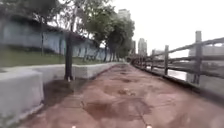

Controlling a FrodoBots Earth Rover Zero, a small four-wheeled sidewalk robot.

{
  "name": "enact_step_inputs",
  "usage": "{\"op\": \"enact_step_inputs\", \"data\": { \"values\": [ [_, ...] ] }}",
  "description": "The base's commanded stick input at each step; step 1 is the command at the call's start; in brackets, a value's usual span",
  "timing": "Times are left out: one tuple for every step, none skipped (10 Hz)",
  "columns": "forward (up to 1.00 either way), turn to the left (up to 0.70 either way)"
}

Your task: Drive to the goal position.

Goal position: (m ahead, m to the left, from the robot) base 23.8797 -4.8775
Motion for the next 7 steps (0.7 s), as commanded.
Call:
{"op": "enact_step_inputs", "data": {
  "values": [
    [1.00, 0.05],
    [1.00, 0.05],
    [1.00, 0.05],
    [1.00, -0.07],
    [1.00, -0.24],
    [1.00, -0.35],
    [1.00, -0.35]
  ]
}}
